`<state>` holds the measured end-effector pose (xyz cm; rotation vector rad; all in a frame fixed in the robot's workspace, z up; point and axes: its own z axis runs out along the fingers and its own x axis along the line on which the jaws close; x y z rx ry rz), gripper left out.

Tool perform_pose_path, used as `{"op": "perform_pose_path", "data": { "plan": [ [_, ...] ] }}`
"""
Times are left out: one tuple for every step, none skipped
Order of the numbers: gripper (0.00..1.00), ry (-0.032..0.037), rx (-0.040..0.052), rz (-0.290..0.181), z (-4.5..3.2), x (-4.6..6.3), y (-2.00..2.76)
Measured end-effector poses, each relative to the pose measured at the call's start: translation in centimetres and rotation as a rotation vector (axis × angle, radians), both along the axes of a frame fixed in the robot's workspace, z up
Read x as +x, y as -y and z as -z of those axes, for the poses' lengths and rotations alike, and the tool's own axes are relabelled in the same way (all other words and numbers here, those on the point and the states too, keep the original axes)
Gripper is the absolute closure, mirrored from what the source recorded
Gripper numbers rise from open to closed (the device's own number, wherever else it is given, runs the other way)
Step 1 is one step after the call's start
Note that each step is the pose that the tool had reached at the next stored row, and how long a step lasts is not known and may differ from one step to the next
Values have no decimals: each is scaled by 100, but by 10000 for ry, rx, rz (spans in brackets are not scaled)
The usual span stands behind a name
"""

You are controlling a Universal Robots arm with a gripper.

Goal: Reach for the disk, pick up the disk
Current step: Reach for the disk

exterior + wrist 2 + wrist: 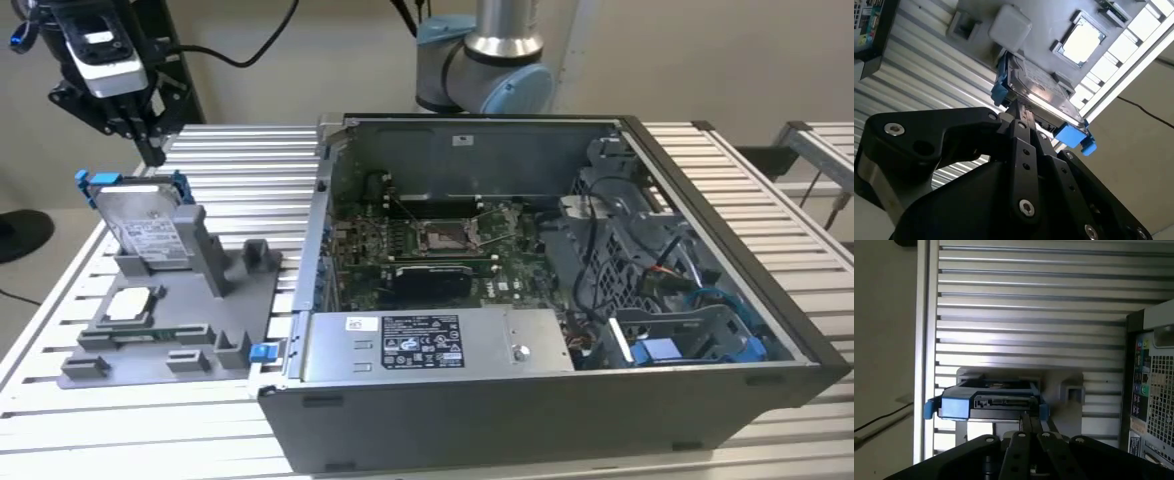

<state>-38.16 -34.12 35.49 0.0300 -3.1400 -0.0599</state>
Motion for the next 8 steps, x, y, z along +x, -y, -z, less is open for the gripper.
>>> {"op": "perform_pose_path", "data": {
  "plan": [
    [100,1,0,0,0,0,-1],
    [100,0,0,0,0,0,-2],
    [100,0,0,0,0,-1,-2],
    [100,-1,0,0,0,-6,-3],
    [100,-2,-1,2,0,-15,-3],
    [100,0,0,1,0,-25,-3],
    [100,0,0,1,0,-37,-3],
    [100,0,0,0,0,-51,-3]
  ]
}}
